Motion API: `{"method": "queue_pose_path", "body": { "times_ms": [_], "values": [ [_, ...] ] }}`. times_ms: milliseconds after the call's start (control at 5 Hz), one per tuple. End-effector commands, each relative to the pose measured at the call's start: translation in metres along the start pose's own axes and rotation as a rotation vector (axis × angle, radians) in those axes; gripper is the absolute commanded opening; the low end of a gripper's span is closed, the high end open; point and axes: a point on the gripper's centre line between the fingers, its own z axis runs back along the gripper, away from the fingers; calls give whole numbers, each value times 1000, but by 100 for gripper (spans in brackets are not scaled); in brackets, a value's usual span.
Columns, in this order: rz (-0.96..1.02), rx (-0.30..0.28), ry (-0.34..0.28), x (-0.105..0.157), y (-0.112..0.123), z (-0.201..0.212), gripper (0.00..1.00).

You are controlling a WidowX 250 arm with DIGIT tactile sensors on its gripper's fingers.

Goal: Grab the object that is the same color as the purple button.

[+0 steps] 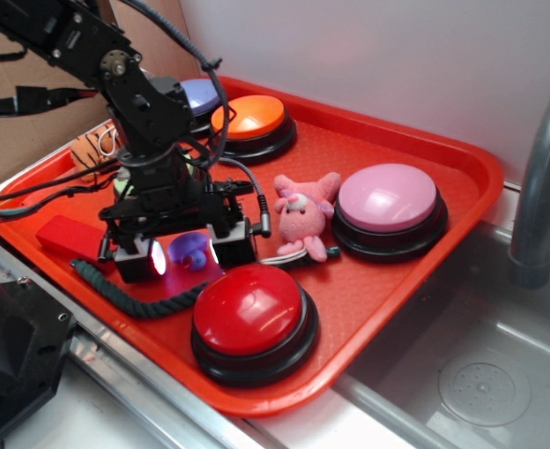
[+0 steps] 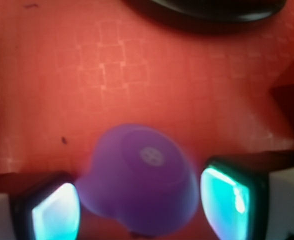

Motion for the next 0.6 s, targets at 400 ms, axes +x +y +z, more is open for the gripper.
{"method": "queue_pose_path", "body": {
  "times_ms": [400],
  "values": [
    [-400, -14, -7, 28, -15, 79, 0]
  ]
}}
